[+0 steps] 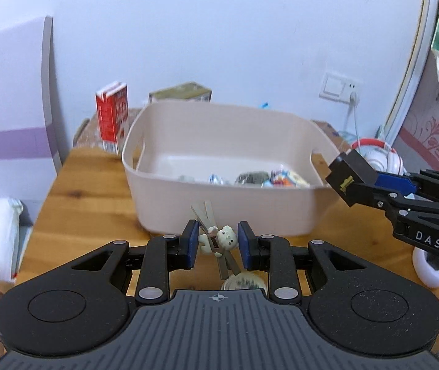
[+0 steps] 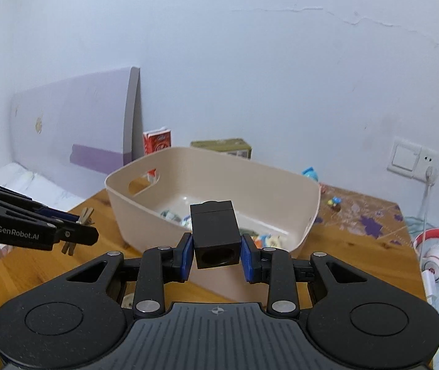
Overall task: Organize objects
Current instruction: 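Lift both held items and carry them over the beige bin, then open both grippers to drop the black cube and toy figure into the bin, then pull both grippers back toward the round tin and white box, then grasp the round tin with the right gripper while the left grasps the white box, then lift both held items and carry them over the beige bin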
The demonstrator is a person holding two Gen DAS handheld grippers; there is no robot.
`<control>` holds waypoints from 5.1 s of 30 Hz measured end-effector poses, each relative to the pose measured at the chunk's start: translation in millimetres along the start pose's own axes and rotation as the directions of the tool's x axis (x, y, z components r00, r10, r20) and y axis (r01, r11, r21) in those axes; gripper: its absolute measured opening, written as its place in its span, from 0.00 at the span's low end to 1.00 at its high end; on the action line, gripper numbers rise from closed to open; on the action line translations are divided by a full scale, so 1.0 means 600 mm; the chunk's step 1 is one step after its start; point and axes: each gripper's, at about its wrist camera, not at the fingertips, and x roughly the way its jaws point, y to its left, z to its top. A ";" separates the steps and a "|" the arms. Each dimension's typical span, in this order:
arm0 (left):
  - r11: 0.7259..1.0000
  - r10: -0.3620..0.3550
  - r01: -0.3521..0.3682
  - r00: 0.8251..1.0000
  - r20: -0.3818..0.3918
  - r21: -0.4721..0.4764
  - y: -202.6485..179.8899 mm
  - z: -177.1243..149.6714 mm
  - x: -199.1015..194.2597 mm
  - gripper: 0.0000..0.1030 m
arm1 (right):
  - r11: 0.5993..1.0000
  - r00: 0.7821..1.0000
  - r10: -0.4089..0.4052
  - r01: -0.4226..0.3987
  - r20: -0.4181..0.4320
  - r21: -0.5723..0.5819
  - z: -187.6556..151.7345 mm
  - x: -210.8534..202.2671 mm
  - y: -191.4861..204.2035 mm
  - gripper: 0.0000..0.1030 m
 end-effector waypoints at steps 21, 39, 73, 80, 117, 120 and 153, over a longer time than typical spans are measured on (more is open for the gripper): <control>0.996 0.061 -0.067 0.994 0.087 0.067 -0.036 0.104 0.096 0.27 | 0.996 0.996 -0.069 0.066 0.053 0.062 0.051 0.046 -0.060 0.29; 0.991 0.115 -0.112 0.993 -0.036 0.070 -0.027 0.103 0.237 0.28 | 0.996 0.994 -0.072 0.077 -0.087 0.054 0.035 0.150 -0.065 0.30; 0.983 0.119 -0.123 0.992 0.035 0.137 -0.038 -0.029 0.026 0.84 | 0.994 0.995 -0.087 0.090 -0.044 0.060 -0.027 0.016 0.001 0.90; 0.986 0.088 -0.077 0.994 -0.068 0.144 -0.026 -0.101 0.036 0.84 | 0.995 0.991 -0.073 0.079 -0.111 0.055 -0.075 0.019 0.013 0.95; 0.988 0.013 0.016 0.982 -0.189 0.153 0.051 -0.170 0.108 0.50 | 0.995 0.956 0.083 -0.095 -0.283 -0.027 -0.162 0.151 0.110 0.97; 0.988 0.010 0.019 0.983 -0.186 0.156 0.056 -0.168 0.107 0.43 | 0.994 0.953 0.094 -0.104 -0.287 -0.018 -0.161 0.162 0.109 0.95; 0.986 0.028 -0.025 0.999 -0.018 0.165 0.023 -0.086 0.035 0.30 | 0.999 0.989 0.038 -0.041 -0.143 -0.017 -0.110 0.080 0.072 0.50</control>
